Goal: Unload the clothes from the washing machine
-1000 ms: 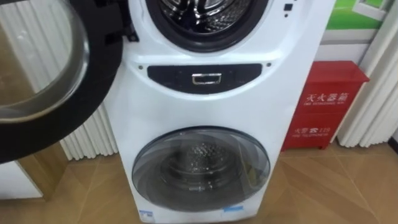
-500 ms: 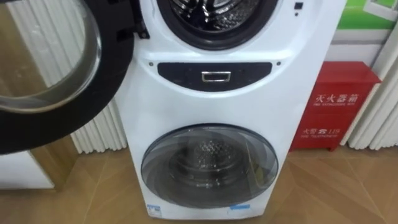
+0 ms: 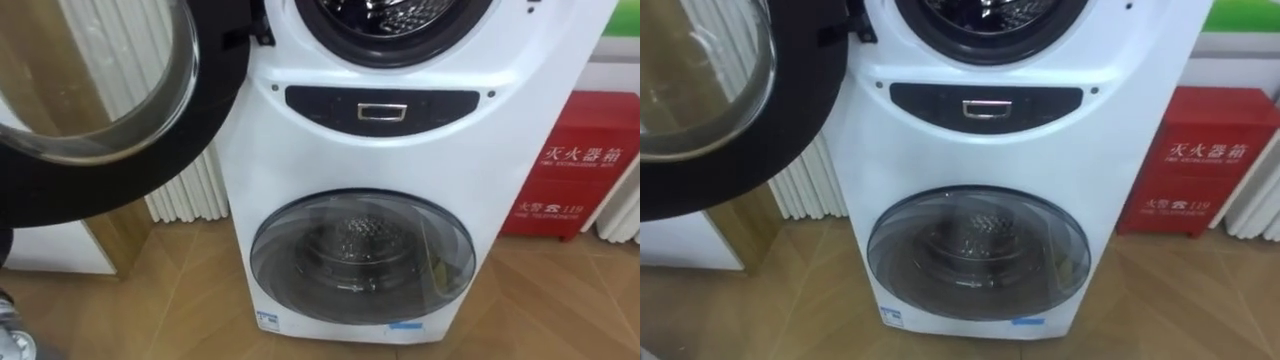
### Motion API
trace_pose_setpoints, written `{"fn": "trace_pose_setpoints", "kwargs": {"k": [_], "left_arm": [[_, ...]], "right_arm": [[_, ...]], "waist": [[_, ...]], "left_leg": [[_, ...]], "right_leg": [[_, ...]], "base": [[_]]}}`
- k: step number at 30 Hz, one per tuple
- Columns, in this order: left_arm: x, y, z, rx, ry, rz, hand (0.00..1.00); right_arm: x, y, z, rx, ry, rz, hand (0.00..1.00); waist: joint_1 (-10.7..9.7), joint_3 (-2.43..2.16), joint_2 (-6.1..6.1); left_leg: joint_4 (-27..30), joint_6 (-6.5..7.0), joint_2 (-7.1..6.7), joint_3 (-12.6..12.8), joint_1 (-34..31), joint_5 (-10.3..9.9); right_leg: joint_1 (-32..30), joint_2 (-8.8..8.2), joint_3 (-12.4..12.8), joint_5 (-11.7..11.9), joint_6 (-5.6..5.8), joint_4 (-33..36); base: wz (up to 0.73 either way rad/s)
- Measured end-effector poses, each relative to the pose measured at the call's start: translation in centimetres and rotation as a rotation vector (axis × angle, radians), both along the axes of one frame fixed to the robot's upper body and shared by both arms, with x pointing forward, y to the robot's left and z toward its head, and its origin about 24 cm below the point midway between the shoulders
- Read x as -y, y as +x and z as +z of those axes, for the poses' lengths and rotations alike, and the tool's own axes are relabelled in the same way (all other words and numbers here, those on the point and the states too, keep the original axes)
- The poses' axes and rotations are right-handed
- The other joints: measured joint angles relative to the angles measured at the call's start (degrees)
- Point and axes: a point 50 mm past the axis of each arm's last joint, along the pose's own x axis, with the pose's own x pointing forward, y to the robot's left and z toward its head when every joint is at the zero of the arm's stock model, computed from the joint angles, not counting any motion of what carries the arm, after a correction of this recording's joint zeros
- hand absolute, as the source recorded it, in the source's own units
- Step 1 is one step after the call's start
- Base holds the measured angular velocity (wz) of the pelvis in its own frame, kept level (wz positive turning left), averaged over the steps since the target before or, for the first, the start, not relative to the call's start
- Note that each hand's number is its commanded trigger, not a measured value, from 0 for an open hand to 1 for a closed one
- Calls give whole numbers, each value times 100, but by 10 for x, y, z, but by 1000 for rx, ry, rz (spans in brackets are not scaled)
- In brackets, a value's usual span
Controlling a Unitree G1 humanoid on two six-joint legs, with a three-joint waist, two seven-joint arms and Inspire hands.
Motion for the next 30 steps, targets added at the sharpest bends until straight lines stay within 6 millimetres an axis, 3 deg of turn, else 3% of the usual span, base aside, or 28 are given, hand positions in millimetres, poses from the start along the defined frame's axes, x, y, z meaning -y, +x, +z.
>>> {"fn": "trace_pose_setpoints", "kwargs": {"k": [3,7,12,19,30], "left_arm": [[6,3,-6,-51,-7,-37,0],[13,4,-8,-62,-40,-95,0],[18,2,-9,-59,-65,-150,0],[23,-14,-14,-54,-74,-245,0],[36,-42,-27,-160,188,-274,0]], "right_arm": [[5,-3,1,-13,3,-19,0],[6,-2,1,-36,-8,-5,0],[2,2,0,-64,-11,27,0],[-1,2,1,-43,3,-4,0],[-12,11,0,75,77,-89,0]], "waist": [[-4,-8,136],[1,-10,186],[-1,-31,150],[15,-65,89],[40,-68,-120]], "left_leg": [[12,37,-20,195,0,22],[10,100,-71,329,-7,59],[4,150,-87,418,-13,92],[-13,176,-122,448,-3,121],[-50,184,-144,419,1,138]], "right_leg": [[50,-61,-35,0,0,3],[46,-154,-48,-15,26,14],[39,-193,-107,62,116,22],[44,-229,-185,83,133,44],[68,-241,-246,89,142,0]], "base": [[19],[11],[-2],[-3],[1]]}}
